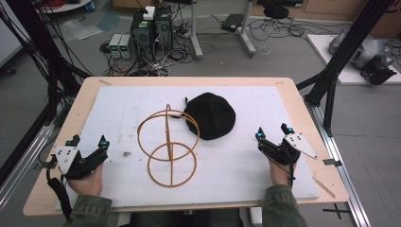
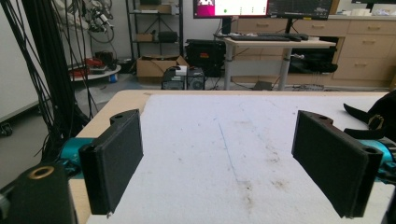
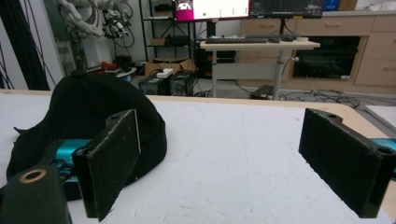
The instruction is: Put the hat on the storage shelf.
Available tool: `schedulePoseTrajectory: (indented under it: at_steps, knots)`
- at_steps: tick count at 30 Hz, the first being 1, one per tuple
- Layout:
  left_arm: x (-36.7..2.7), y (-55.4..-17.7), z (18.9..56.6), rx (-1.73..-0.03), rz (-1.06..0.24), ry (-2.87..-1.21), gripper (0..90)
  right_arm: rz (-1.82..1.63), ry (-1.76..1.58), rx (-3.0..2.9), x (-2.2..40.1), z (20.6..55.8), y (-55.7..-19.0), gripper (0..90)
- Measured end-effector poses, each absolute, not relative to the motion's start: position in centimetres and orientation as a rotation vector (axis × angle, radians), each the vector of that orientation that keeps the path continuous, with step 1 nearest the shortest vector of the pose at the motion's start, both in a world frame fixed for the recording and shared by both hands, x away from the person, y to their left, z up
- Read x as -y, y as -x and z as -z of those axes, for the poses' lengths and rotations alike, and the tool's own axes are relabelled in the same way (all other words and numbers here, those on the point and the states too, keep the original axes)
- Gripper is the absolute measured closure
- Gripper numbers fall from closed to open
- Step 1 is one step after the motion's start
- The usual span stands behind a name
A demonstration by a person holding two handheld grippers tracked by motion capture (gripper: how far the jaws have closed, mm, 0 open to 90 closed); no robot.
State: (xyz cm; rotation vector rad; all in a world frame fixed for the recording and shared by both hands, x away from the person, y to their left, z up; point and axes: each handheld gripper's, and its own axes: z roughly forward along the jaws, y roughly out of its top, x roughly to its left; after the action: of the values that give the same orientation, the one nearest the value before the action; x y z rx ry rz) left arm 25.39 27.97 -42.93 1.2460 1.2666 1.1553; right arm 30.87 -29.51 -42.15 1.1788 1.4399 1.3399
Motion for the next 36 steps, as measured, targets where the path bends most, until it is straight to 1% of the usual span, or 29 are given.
schedulePoseTrajectory:
  at_steps: [23,36]
  knots:
    - [-27.9,-25.3,43.1,-1.272,-1.132,-1.255,16.8,-1.367,-1.090,-1.566,26.5,39.9,-33.3,11.6]
    - [-28.2,-25.2,43.1,-1.278,-1.130,-1.236,16.8,-1.361,-1.081,-1.675,22.5,39.0,-36.4,11.6]
